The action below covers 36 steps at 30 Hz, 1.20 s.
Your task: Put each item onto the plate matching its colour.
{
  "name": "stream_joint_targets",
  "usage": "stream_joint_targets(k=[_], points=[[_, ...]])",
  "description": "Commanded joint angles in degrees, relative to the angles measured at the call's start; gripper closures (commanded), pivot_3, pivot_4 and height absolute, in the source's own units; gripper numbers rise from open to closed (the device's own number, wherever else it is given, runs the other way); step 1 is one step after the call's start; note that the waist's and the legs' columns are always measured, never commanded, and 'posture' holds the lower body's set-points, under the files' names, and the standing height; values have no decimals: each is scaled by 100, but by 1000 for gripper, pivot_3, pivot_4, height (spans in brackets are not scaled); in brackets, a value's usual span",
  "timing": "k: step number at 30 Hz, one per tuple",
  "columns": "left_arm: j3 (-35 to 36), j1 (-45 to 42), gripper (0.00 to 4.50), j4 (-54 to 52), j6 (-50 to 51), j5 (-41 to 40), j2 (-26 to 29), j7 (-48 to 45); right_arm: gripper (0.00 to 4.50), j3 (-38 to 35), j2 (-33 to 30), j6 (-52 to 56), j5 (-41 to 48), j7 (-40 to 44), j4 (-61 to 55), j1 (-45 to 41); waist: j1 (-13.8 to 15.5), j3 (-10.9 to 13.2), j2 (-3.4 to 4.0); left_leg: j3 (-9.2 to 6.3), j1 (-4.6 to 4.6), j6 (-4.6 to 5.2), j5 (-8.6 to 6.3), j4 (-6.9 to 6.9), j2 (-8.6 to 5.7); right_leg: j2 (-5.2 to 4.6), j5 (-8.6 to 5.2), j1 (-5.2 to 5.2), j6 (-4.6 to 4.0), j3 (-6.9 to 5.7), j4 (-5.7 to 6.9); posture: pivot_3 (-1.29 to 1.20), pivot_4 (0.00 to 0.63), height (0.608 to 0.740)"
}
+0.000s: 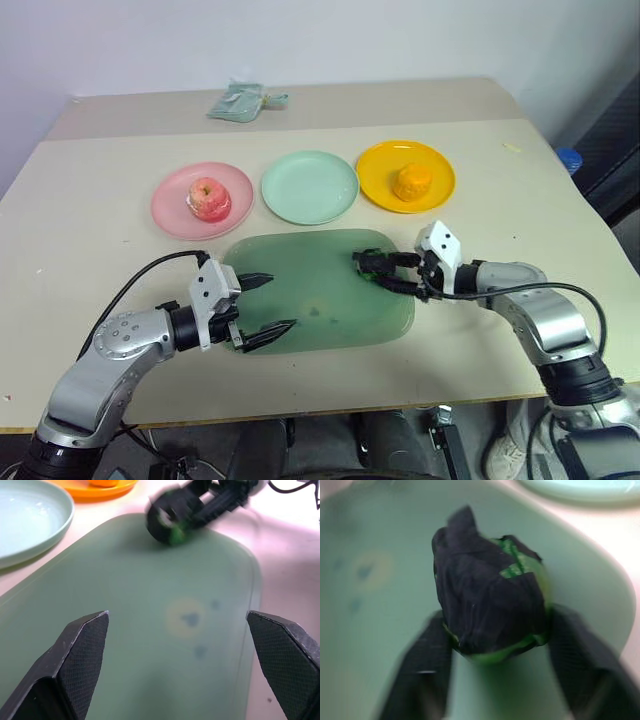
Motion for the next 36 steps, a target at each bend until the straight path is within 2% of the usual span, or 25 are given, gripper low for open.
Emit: stream_joint_targets(k=[1, 4, 7, 10, 12, 14, 16, 17, 22, 25, 29, 33, 36], points=[[412, 122, 0, 49, -181, -20, -23, 124, 2792, -120, 388, 34, 47, -382, 11, -497, 19, 0, 1, -2, 0, 0, 0, 0, 1, 0, 0, 0, 0, 0, 0, 0, 150, 740], [806, 216, 0, 303, -318, 30, -203, 442, 2792, 103, 958, 13, -288, -893, 590, -1119, 19, -1, -1, -3, -1, -2, 1, 1, 1, -7, 0, 0, 0, -2, 0, 0, 150, 740], [1175, 381, 0, 516, -464, 85, -332, 663, 2792, 229, 1892, -293, -910, -1946, 2402, -2265, -14, -1, 0, -1, 0, -5, 3, -1, 0, -6, 1, -6, -1, -3, 5, 0, 150, 740], [1211, 492, 0, 569, -571, 141, -382, 693, 2792, 70, 2351, -904, -1147, -2363, 3871, -2995, 0, -1, -1, 2, -8, -14, 8, -10, -5, -2, 4, -21, -7, -2, 6, 0, 150, 740], [1209, 601, 0, 510, -626, 161, -418, 718, 2093, -182, 2530, -1265, -1078, -2474, 4648, -3382, 19, -1, -1, -2, -13, -15, 7, -15, -4, -7, 4, -24, -7, -5, 1, 0, 150, 740], [1261, 690, 0, 440, -659, 168, -463, 783, 1322, -274, 2541, -1564, -1066, -2397, 4877, -3512, 32, -1, -1, 0, -16, -16, 7, -19, -9, -23, 4, -25, -6, -7, -2, 0, 150, 740], [1377, 755, 0, 385, -684, 149, -538, 914, 323, -222, 2363, -1800, -1143, -2151, 4589, -3343, 27, -1, -1, 5, -18, -15, 7, -17, -18, -37, 5, -23, -5, -8, -5, 0, 150, 740], [1444, 790, 0, 356, -680, 123, -579, 991, 71, -189, 2208, -1895, -1188, -2007, 4351, -3185, 29, -1, -1, 7, -18, -14, 7, -17, -21, -42, 5, -23, -4, -8, -4, 0, 150, 740], [2034, 1058, 0, 511, -820, 83, -672, 1184, 71, -493, 971, -1772, -820, -914, 2576, -1914, 55, -1, -2, -1, -17, -12, 5, -14, -20, -42, 5, -18, -4, -16, -4, 0, 150, 740], [2560, 1163, 0, 816, -868, 111, -611, 1305, 71, -1020, -8, -1355, -356, -244, 1735, -996, 43, -1, -1, 1, -15, -9, 4, -13, -18, -41, 5, -13, -3, -18, -8, 0, 150, 740], [3080, 1333, 0, 1297, -1055, 381, -485, 1468, 71, -1758, -910, -724, 248, 288, 1042, 203, 8, -1, 0, 6, -7, -5, 2, -13, -14, -23, 4, -7, -4, -14, -9, 0, 150, 740], [3420, 1472, 0, 1418, -998, 246, -491, 1472, 71, -2154, -1290, -529, 412, 431, 876, 945, -17, -2, -2, 11, 3, -2, 1, -13, -4, -11, 3, 0, -5, -7, -8, 0, 150, 740], [3416, 1546, 0, 1276, -922, 213, -564, 1545, 71, -2226, -1269, -539, 386, 321, 1018, 1010, 1, -2, -2, 12, 4, -3, 1, -9, -2, -13, 3, 3, -4, -5, -6, 0, 150, 740]])
